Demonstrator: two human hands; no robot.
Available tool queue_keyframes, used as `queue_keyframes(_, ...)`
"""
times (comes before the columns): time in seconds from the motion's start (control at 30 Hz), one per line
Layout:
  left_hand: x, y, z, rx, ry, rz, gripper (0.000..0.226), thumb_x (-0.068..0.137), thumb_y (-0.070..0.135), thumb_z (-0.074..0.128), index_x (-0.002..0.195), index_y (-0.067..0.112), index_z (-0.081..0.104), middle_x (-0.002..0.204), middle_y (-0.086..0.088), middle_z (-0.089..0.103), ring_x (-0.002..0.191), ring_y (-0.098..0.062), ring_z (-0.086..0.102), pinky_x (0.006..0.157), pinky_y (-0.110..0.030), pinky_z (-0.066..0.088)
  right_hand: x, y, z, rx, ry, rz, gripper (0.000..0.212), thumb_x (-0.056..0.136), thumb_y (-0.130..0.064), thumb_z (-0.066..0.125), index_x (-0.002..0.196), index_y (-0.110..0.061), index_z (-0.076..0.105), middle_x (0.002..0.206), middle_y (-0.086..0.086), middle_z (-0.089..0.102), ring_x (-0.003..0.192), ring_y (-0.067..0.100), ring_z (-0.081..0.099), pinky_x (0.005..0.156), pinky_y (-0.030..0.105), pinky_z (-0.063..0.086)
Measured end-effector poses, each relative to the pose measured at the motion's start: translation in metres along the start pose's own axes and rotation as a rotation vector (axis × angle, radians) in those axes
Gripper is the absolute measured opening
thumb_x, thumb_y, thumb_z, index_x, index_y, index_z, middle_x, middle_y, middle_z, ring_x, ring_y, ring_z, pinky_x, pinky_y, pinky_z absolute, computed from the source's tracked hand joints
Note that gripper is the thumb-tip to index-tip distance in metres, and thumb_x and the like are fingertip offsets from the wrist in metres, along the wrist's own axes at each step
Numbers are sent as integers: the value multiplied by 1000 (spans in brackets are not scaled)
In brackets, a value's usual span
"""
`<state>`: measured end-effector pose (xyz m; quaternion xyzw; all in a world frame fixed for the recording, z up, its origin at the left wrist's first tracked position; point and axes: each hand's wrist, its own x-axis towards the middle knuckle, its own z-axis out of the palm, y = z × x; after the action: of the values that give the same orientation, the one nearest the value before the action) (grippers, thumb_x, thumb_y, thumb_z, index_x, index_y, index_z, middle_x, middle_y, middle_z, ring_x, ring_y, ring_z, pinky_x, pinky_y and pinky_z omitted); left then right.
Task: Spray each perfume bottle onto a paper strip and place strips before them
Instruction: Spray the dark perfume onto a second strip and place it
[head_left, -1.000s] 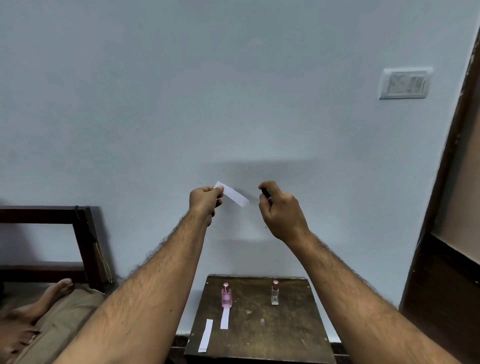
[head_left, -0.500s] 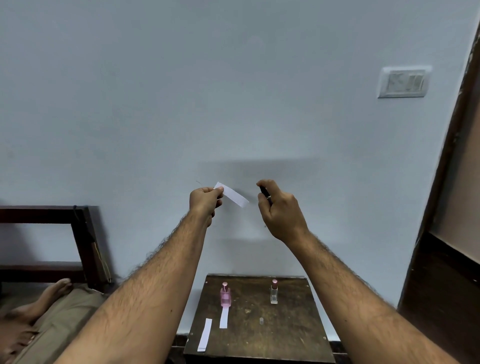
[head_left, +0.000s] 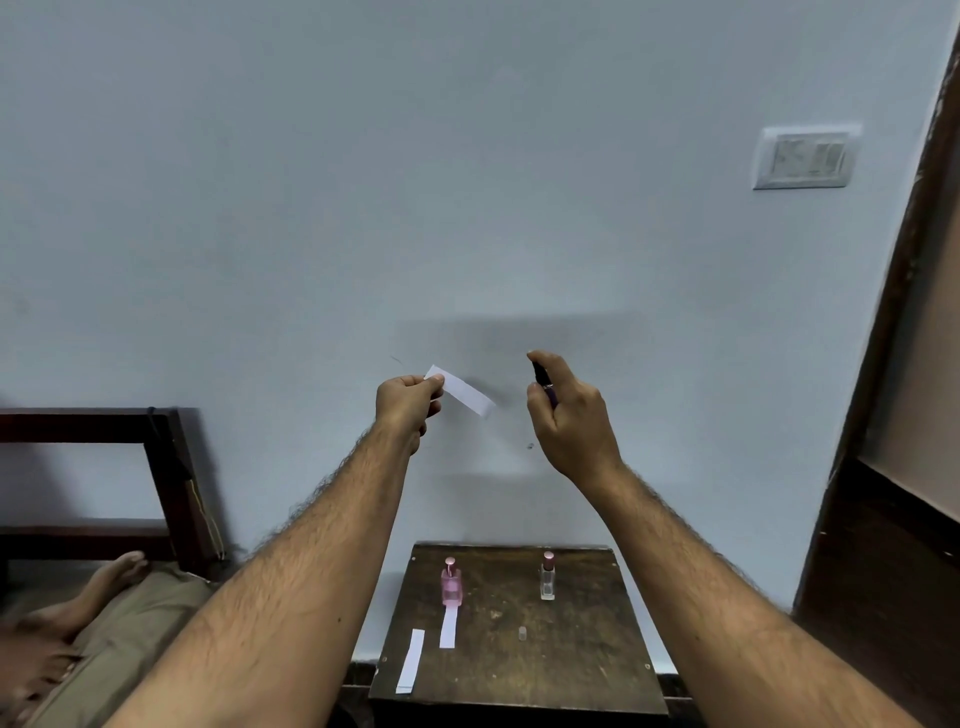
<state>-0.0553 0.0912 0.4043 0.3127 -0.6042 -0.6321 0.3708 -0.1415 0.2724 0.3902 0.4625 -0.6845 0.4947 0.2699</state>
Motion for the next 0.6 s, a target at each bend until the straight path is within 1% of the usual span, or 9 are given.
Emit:
queue_keyframes(0.13, -4, 0, 1, 10, -4, 11, 10, 92, 21, 66, 86, 15, 62, 84, 3, 65, 70, -9, 61, 48, -24, 32, -3, 0, 0, -2, 0, 14, 34, 95, -10, 48, 128, -14, 52, 64, -19, 42, 54, 2, 45, 54, 20, 36)
queue_keyframes(0.4, -7, 2, 1, 14, 2, 20, 9, 92, 20, 66, 89, 13, 63, 85, 2, 65, 71, -11, 61, 47, -24, 31, -5, 4, 0, -4, -4, 33, 36, 95, -9, 47, 131, -15, 51, 61, -19, 39, 51, 3, 43, 51, 15, 32)
queue_keyframes(0.5, -5, 5, 2, 11, 6, 31, 9, 92, 20, 66, 91, 12, 64, 85, 1, 66, 71, -11, 61, 47, -24, 30, -3, 5, 0, 9, -5, 38, 37, 96, -10, 47, 132, -15, 49, 62, -19, 41, 50, 4, 44, 50, 17, 33)
queue_keyframes(0.6, -7, 8, 3, 12, 5, 39, 10, 92, 21, 66, 94, 12, 64, 85, 2, 66, 71, -11, 61, 48, -25, 31, -2, 6, -1, 14, -10, 58, 38, 96, -11, 47, 133, -17, 47, 61, -13, 43, 50, 8, 43, 49, 21, 36)
